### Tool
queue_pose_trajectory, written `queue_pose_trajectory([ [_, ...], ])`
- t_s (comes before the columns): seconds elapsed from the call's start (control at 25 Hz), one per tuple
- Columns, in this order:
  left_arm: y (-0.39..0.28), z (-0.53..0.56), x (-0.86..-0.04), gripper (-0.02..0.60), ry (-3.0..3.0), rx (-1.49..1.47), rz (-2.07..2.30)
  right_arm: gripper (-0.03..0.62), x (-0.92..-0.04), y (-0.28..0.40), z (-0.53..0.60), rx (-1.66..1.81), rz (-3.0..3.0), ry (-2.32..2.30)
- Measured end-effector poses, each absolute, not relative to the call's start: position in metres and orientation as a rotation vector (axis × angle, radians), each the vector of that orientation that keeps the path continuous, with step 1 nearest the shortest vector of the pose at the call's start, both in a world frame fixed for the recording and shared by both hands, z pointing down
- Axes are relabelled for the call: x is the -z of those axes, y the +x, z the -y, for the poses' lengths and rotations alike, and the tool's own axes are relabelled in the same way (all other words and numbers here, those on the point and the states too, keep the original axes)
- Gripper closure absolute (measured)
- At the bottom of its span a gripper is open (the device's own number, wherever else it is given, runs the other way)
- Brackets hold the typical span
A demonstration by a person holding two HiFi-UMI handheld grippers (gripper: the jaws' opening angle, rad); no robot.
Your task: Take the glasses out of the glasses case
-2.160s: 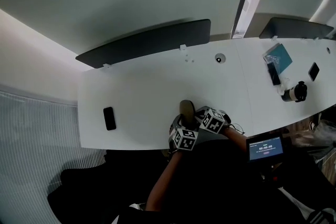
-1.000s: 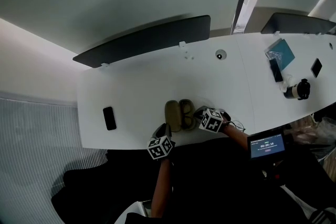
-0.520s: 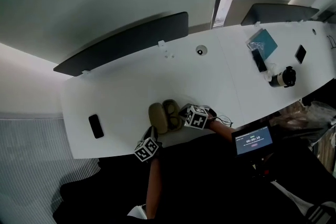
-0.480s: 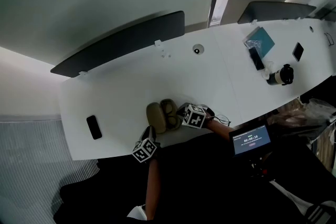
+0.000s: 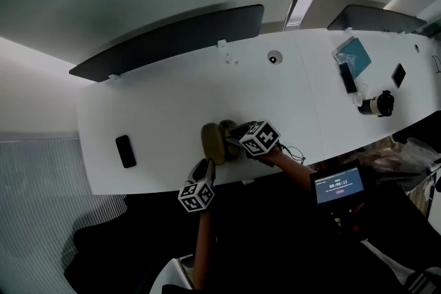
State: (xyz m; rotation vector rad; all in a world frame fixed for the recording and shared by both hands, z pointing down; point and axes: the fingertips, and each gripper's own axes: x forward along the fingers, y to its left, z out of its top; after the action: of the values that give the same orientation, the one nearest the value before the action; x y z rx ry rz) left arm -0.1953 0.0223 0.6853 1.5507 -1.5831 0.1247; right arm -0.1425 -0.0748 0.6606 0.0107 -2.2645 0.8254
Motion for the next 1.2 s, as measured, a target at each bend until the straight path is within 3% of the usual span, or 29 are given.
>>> queue_pose_trajectory([
  [0.24, -0.201, -0.017, -0.661, 0.474, 1.647, -0.1, 1.593, 0.485, -0.7, -0.158, 0.063, -0.813, 2.062, 0.014],
  [0.48, -0.204, -0.019, -0.648, 0.474, 1.687, -0.086, 1.592, 0.485, -0.736, -0.159, 0.047, -1.075, 1.893, 0.054],
  [0.72, -0.205, -0.022, -0.652, 0.474, 1.707, -0.11, 1.554, 0.559, -0.739, -0.153, 0.058, -1.267, 1.904, 0.101],
  [0.96, -0.191, -0.011, -0.624, 0.474, 1.841, -0.09, 1.506, 0.571, -0.678, -0.134, 0.058, -1.533, 2.103, 0.033],
  [1.2, -0.123, 0.011, -0.572, 0.419, 1.947, 0.374, 0.914, 0.571, -0.562, -0.104, 0.038, -1.866, 2.369, -0.482],
])
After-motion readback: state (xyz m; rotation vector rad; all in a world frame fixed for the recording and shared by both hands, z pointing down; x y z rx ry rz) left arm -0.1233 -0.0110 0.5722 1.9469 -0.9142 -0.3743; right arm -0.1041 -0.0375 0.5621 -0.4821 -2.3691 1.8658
